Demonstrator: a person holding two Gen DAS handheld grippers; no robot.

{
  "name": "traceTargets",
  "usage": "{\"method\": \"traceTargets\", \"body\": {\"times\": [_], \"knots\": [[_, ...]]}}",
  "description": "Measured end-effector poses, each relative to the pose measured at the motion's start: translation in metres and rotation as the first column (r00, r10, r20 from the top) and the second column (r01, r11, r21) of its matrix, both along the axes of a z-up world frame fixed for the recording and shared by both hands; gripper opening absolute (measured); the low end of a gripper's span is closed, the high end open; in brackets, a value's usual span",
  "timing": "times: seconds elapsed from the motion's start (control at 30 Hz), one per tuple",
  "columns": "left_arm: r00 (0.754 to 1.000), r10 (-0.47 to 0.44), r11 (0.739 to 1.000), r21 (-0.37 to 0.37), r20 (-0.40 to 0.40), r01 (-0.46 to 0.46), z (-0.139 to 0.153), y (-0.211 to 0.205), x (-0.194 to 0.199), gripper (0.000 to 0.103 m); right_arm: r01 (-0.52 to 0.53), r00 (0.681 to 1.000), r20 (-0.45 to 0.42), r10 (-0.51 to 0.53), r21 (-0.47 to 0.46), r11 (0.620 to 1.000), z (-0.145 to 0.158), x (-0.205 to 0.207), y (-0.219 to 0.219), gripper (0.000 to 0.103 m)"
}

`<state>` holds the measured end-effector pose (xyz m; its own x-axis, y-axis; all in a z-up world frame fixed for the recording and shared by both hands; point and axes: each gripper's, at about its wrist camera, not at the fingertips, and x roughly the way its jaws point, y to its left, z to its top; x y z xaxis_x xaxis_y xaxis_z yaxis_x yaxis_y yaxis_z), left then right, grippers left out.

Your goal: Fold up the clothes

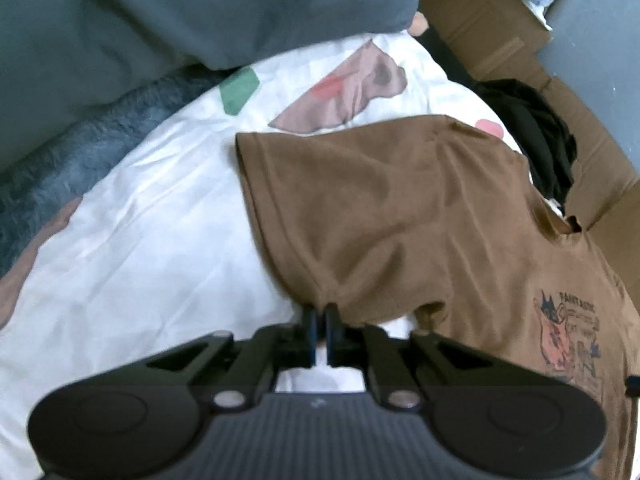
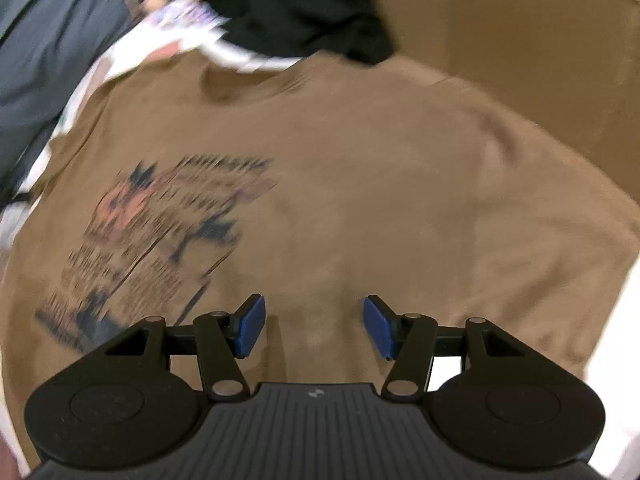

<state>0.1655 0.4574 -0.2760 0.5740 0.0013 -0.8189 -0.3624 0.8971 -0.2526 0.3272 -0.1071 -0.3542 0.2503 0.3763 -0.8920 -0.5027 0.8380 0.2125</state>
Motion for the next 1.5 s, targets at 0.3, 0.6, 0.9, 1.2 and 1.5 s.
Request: {"method": "traceTargets", "body": {"times": [0.3, 0.6, 0.9, 1.2, 1.5], "knots": [[0.995, 0.013, 1.000, 0.021, -0.094, -0.011, -0.002, 0.004, -0.012, 0.016, -0.099, 0.993, -0.065, 0.096, -0.033, 0.995, -0.008, -0.019, 0.011, 0.060], [0.998, 0.063, 0.997, 0.051, 0.016, -0.064, 0.019, 0.025, -0.006, 0.044, -0.178, 0.984, -0.037, 0.177, -0.053, 0.983, -0.002, -0.026, 0.015, 0.060], [0.994, 0.088, 0.993, 0.067, 0.070, -0.092, 0.012, 0.040, 0.040, 0.046, -0.220, 0.975, -0.012, 0.220, 0.016, 0.975, 0.005, -0.016, 0.051, 0.060], [0.982, 0.150, 0.974, 0.154, 0.112, -0.167, -0.009, 0.046, 0.069, 0.056, -0.361, 0.931, 0.085, 0.356, 0.059, 0.931, 0.019, 0.021, 0.175, 0.060], [0.989, 0.073, 0.996, 0.048, 0.128, -0.080, -0.027, 0.068, 0.079, 0.023, -0.468, 0.880, 0.146, 0.452, 0.099, 0.878, 0.016, 0.029, 0.292, 0.060]]}}
